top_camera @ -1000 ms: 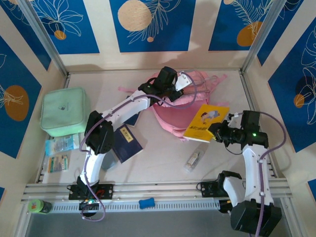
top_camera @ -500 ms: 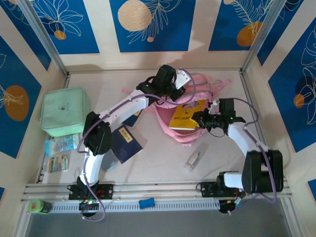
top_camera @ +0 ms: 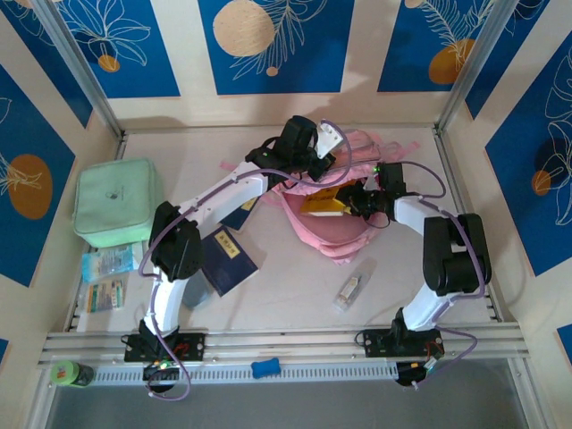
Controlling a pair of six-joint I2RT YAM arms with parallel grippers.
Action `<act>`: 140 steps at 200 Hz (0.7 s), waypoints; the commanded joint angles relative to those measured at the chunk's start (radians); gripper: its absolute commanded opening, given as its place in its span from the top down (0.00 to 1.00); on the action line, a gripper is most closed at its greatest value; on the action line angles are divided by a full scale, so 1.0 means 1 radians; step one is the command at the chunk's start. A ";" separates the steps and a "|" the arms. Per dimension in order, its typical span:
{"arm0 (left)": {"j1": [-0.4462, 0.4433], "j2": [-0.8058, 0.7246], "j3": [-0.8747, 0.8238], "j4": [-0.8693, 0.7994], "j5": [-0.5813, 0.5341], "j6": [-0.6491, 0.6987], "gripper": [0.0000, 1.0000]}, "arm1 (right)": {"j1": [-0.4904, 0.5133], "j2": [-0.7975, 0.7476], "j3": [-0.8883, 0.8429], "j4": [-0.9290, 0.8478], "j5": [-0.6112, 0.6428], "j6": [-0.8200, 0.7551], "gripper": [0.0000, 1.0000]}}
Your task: Pack the student bag
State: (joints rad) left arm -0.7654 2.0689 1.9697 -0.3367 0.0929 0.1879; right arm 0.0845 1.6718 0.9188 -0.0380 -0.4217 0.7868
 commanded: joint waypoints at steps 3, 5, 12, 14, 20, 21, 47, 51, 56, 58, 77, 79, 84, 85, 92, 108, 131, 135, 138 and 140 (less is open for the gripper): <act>-0.007 -0.078 0.021 0.122 0.051 -0.012 1.00 | -0.003 -0.028 0.026 -0.076 0.048 -0.058 0.59; -0.006 -0.077 0.020 0.121 0.050 -0.011 1.00 | -0.002 -0.034 0.024 -0.086 0.055 -0.063 0.58; -0.006 -0.078 0.020 0.117 0.047 -0.008 1.00 | -0.001 -0.057 0.003 -0.110 0.072 -0.087 0.55; -0.006 -0.079 0.020 0.115 0.047 -0.008 1.00 | 0.000 -0.064 -0.002 -0.116 0.078 -0.094 0.55; -0.007 -0.081 0.017 0.113 0.042 -0.009 1.00 | -0.001 -0.086 -0.021 -0.141 0.107 -0.115 0.53; -0.006 -0.081 0.017 0.113 0.042 -0.010 1.00 | -0.001 -0.090 -0.024 -0.151 0.113 -0.118 0.53; -0.007 -0.093 -0.013 0.129 0.051 -0.007 1.00 | -0.018 -0.195 -0.100 -0.269 0.198 -0.131 0.51; -0.006 -0.092 -0.018 0.135 0.049 -0.008 1.00 | -0.013 -0.209 -0.105 -0.288 0.209 -0.133 0.50; -0.007 -0.094 -0.023 0.136 0.050 -0.006 1.00 | -0.007 -0.222 -0.106 -0.319 0.225 -0.133 0.50; -0.006 -0.095 -0.024 0.136 0.049 -0.007 1.00 | -0.003 -0.227 -0.104 -0.330 0.233 -0.134 0.50; -0.006 -0.101 -0.033 0.127 0.052 -0.005 1.00 | 0.051 -0.271 -0.119 -0.384 0.279 -0.121 0.54; -0.006 -0.103 -0.037 0.129 0.052 -0.005 1.00 | 0.059 -0.276 -0.124 -0.378 0.278 -0.116 0.54; -0.007 -0.108 -0.046 0.137 0.052 -0.005 1.00 | 0.077 -0.282 -0.137 -0.357 0.272 -0.105 0.57; -0.007 -0.109 -0.048 0.139 0.051 -0.005 1.00 | 0.081 -0.284 -0.140 -0.352 0.269 -0.102 0.57; -0.007 -0.116 -0.064 0.155 0.051 -0.007 1.00 | 0.105 -0.283 -0.156 -0.313 0.258 -0.084 0.61; -0.007 -0.121 -0.081 0.171 0.056 -0.006 1.00 | 0.138 -0.253 -0.157 -0.267 0.273 -0.030 0.76; -0.008 -0.121 -0.077 0.160 0.051 -0.005 1.00 | 0.186 -0.185 -0.133 -0.187 0.325 0.016 0.89; -0.006 -0.121 -0.077 0.160 0.051 -0.005 1.00 | 0.196 -0.172 -0.128 -0.174 0.343 0.018 0.91; -0.006 -0.121 -0.077 0.162 0.051 -0.005 1.00 | 0.202 -0.164 -0.125 -0.165 0.357 0.018 0.92; -0.007 -0.122 -0.077 0.161 0.051 -0.005 1.00 | 0.205 -0.158 -0.121 -0.158 0.365 0.019 0.93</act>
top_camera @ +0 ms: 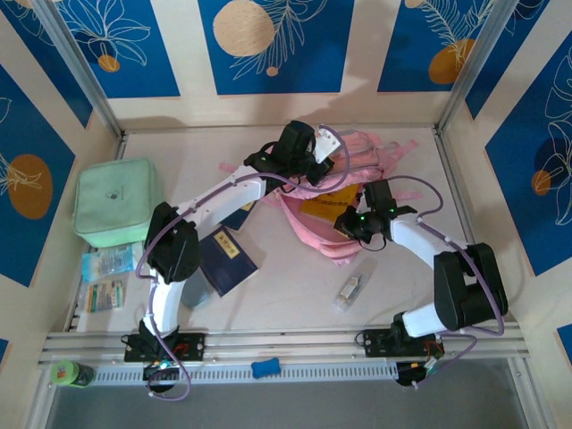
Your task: Pack the student bag
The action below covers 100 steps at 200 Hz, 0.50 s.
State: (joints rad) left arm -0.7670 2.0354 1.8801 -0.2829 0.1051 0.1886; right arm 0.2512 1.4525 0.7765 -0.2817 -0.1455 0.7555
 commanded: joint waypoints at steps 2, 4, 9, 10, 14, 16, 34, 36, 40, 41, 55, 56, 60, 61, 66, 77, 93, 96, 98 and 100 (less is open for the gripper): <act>-0.005 -0.089 0.014 0.107 0.039 -0.005 1.00 | 0.041 0.070 0.024 0.091 0.096 0.051 0.94; -0.005 -0.089 0.014 0.107 0.039 -0.005 1.00 | 0.043 0.077 0.027 0.096 0.102 0.051 0.94; -0.005 -0.090 0.014 0.107 0.039 -0.005 1.00 | 0.045 0.095 0.033 0.105 0.119 0.053 0.96; -0.005 -0.090 0.014 0.106 0.039 -0.006 1.00 | 0.045 0.097 0.034 0.106 0.123 0.055 0.97; -0.005 -0.091 0.014 0.107 0.039 -0.005 1.00 | 0.044 0.107 0.040 0.111 0.139 0.061 0.98; -0.005 -0.092 0.014 0.106 0.039 -0.005 1.00 | 0.044 0.111 0.042 0.115 0.147 0.064 0.98; -0.005 -0.096 0.012 0.106 0.045 -0.009 1.00 | 0.024 0.123 0.030 0.190 0.206 0.088 1.00; -0.004 -0.096 0.011 0.106 0.046 -0.010 1.00 | 0.022 0.123 0.027 0.204 0.209 0.092 1.00; -0.005 -0.098 0.008 0.109 0.049 -0.011 1.00 | 0.015 0.123 0.017 0.235 0.212 0.095 1.00; -0.004 -0.099 0.007 0.110 0.050 -0.011 1.00 | 0.013 0.121 0.015 0.243 0.213 0.096 1.00; -0.004 -0.104 -0.004 0.118 0.060 -0.005 1.00 | -0.005 0.115 0.013 0.292 0.253 0.106 1.00; -0.004 -0.105 -0.005 0.119 0.060 -0.005 1.00 | -0.006 0.114 0.014 0.291 0.258 0.108 1.00; -0.004 -0.106 -0.007 0.120 0.056 -0.003 1.00 | -0.011 0.114 0.021 0.287 0.275 0.115 1.00; -0.004 -0.106 -0.008 0.121 0.054 -0.003 1.00 | -0.012 0.114 0.023 0.286 0.279 0.118 1.00; -0.003 -0.105 -0.009 0.122 0.049 0.001 1.00 | -0.022 0.116 0.030 0.283 0.297 0.126 1.00; -0.002 -0.105 -0.006 0.119 0.042 0.006 1.00 | -0.042 0.132 0.048 0.286 0.317 0.138 1.00; 0.000 -0.101 -0.004 0.118 0.042 0.006 1.00 | -0.073 0.178 0.094 0.261 0.325 0.143 1.00; 0.001 -0.100 -0.004 0.117 0.042 0.006 1.00 | -0.080 0.190 0.103 0.253 0.325 0.144 1.00; 0.001 -0.101 -0.004 0.117 0.042 0.007 1.00 | -0.083 0.198 0.109 0.249 0.324 0.145 1.00; 0.001 -0.101 -0.004 0.117 0.042 0.007 1.00 | -0.088 0.200 0.113 0.244 0.320 0.148 1.00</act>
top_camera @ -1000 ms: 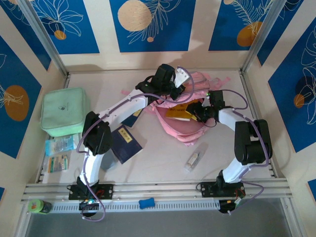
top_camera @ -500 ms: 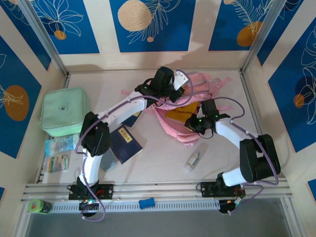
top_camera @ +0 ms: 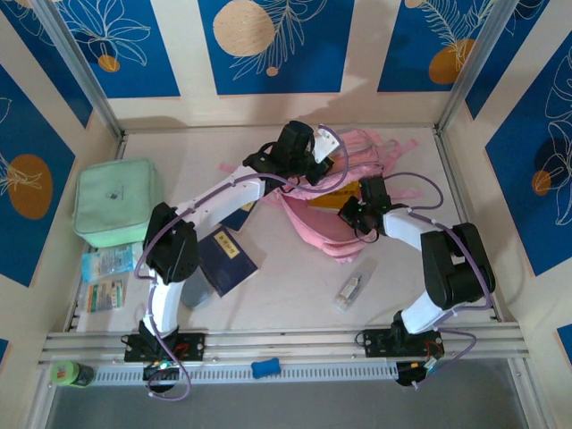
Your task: Pack the student bag
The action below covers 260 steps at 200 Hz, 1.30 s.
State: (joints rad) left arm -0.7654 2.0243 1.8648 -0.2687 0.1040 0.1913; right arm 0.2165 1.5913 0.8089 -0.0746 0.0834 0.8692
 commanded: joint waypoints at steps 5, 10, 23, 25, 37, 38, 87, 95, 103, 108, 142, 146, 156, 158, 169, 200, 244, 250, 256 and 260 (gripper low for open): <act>0.001 -0.090 0.011 0.103 0.041 0.005 1.00 | -0.061 0.077 0.089 0.031 0.076 0.037 1.00; 0.002 -0.090 0.011 0.104 0.039 0.004 1.00 | -0.069 0.084 0.090 0.035 0.059 0.036 1.00; 0.005 -0.088 0.011 0.100 0.040 0.001 1.00 | -0.070 0.082 0.080 0.060 0.037 0.010 1.00; 0.005 -0.088 0.011 0.100 0.040 0.002 1.00 | -0.068 0.079 0.080 0.060 0.039 0.005 1.00; 0.007 -0.087 0.010 0.098 0.040 0.003 1.00 | -0.054 0.051 0.066 0.063 0.051 -0.028 1.00; 0.008 -0.087 0.010 0.098 0.040 0.003 1.00 | -0.052 0.048 0.064 0.066 0.050 -0.030 1.00; 0.017 -0.078 0.014 0.099 0.036 0.002 1.00 | -0.047 -0.105 -0.029 0.016 0.083 -0.108 0.99; 0.018 -0.076 0.014 0.097 0.040 0.001 1.00 | -0.056 -0.120 -0.040 -0.001 0.090 -0.105 0.99; 0.019 -0.075 0.014 0.097 0.044 0.000 1.00 | -0.068 -0.124 -0.039 -0.026 0.086 -0.093 0.99; 0.020 -0.072 0.016 0.096 0.047 -0.002 1.00 | -0.075 -0.123 -0.037 -0.039 0.075 -0.087 0.99; 0.020 -0.063 0.020 0.084 0.060 -0.013 1.00 | -0.041 -0.083 -0.027 -0.074 0.072 -0.029 0.98; 0.019 -0.062 0.021 0.083 0.061 -0.015 1.00 | -0.037 -0.073 -0.022 -0.078 0.084 -0.026 0.98; 0.020 -0.059 0.022 0.079 0.066 -0.019 1.00 | -0.033 -0.045 -0.006 -0.081 0.103 -0.020 0.98; 0.020 -0.059 0.022 0.077 0.067 -0.019 1.00 | -0.034 -0.039 -0.002 -0.081 0.104 -0.021 0.98; 0.019 -0.058 0.022 0.072 0.081 -0.020 1.00 | -0.046 -0.008 0.023 -0.071 0.104 -0.036 0.98; 0.020 -0.062 0.022 0.054 0.085 -0.014 1.00 | -0.085 -0.017 0.070 -0.063 0.181 -0.063 0.97; 0.019 -0.056 0.024 0.064 0.086 -0.014 1.00 | -0.108 0.022 0.096 0.005 0.094 -0.057 0.94; 0.020 -0.053 0.026 0.066 0.084 -0.017 1.00 | -0.089 0.036 0.096 0.028 0.067 -0.077 0.94; 0.019 -0.050 0.030 0.066 0.082 -0.019 1.00 | -0.070 0.043 0.095 0.037 0.059 -0.092 0.94; 0.019 -0.047 0.034 0.064 0.082 -0.019 1.00 | -0.057 0.045 0.092 0.039 0.063 -0.103 0.94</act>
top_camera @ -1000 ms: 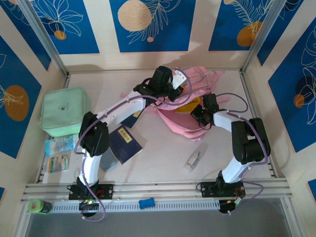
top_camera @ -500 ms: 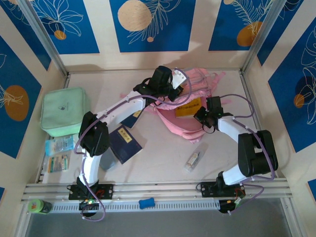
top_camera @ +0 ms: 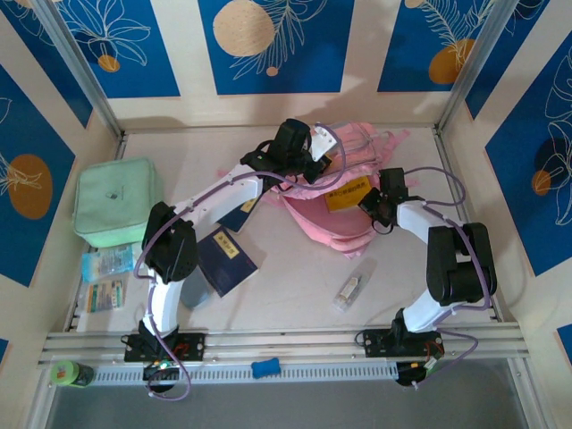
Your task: Pack the student bag
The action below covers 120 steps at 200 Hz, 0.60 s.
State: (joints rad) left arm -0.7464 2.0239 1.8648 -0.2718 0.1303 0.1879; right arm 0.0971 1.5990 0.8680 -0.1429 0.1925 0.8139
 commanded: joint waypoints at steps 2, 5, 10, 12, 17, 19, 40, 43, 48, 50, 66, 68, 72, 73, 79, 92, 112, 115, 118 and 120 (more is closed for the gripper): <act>0.000 -0.046 0.036 0.066 0.055 -0.016 1.00 | 0.067 0.037 0.031 0.107 -0.043 -0.050 0.94; 0.000 -0.044 0.038 0.064 0.057 -0.016 1.00 | 0.073 0.035 0.028 0.109 -0.040 -0.054 0.94; 0.000 -0.040 0.042 0.060 0.057 -0.016 1.00 | 0.076 0.030 0.020 0.111 -0.038 -0.059 0.93; 0.001 -0.039 0.044 0.059 0.056 -0.016 1.00 | 0.075 0.026 0.017 0.111 -0.040 -0.059 0.93; 0.000 -0.037 0.047 0.055 0.055 -0.017 1.00 | 0.069 0.015 0.005 0.107 -0.047 -0.058 0.93; 0.001 -0.037 0.049 0.052 0.055 -0.017 1.00 | 0.064 0.010 0.000 0.106 -0.051 -0.057 0.92; 0.000 -0.037 0.045 0.048 0.052 -0.017 1.00 | 0.016 -0.078 -0.061 0.091 -0.102 -0.060 0.88; 0.001 -0.037 0.044 0.049 0.049 -0.016 1.00 | 0.010 -0.093 -0.068 0.082 -0.107 -0.064 0.87; 0.000 -0.039 0.040 0.049 0.046 -0.016 1.00 | 0.003 -0.122 -0.078 0.064 -0.113 -0.072 0.86; 0.001 -0.039 0.040 0.048 0.044 -0.016 1.00 | 0.000 -0.133 -0.080 0.056 -0.114 -0.075 0.85; 0.000 -0.039 0.032 0.046 0.040 -0.020 1.00 | -0.015 -0.232 -0.098 -0.031 -0.112 -0.112 0.81; 0.001 -0.038 0.031 0.046 0.040 -0.021 1.00 | -0.016 -0.244 -0.099 -0.038 -0.116 -0.117 0.80; 0.000 -0.037 0.026 0.046 0.041 -0.022 1.00 | -0.020 -0.273 -0.106 -0.057 -0.123 -0.128 0.79; 0.000 -0.037 0.024 0.047 0.041 -0.022 1.00 | -0.021 -0.279 -0.106 -0.061 -0.125 -0.130 0.79; 0.000 -0.037 0.020 0.049 0.042 -0.027 1.00 | -0.027 -0.320 -0.111 -0.093 -0.131 -0.140 0.77; -0.001 -0.035 0.011 0.049 0.044 -0.040 1.00 | -0.039 -0.401 -0.111 -0.181 -0.132 -0.156 0.73; 0.001 -0.033 0.000 0.048 0.051 -0.056 1.00 | -0.077 -0.501 -0.090 -0.316 -0.159 -0.166 0.67; 0.001 -0.033 -0.003 0.049 0.052 -0.057 1.00 | -0.086 -0.512 -0.089 -0.326 -0.178 -0.171 0.66; 0.001 -0.031 -0.007 0.049 0.051 -0.060 1.00 | -0.093 -0.522 -0.086 -0.336 -0.198 -0.177 0.66; 0.000 -0.030 -0.008 0.049 0.051 -0.062 1.00 | -0.096 -0.528 -0.083 -0.343 -0.213 -0.180 0.66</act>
State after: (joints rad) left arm -0.7444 2.0239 1.8637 -0.2848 0.1329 0.1680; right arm 0.0456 1.1481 0.7700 -0.2890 0.0780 0.6861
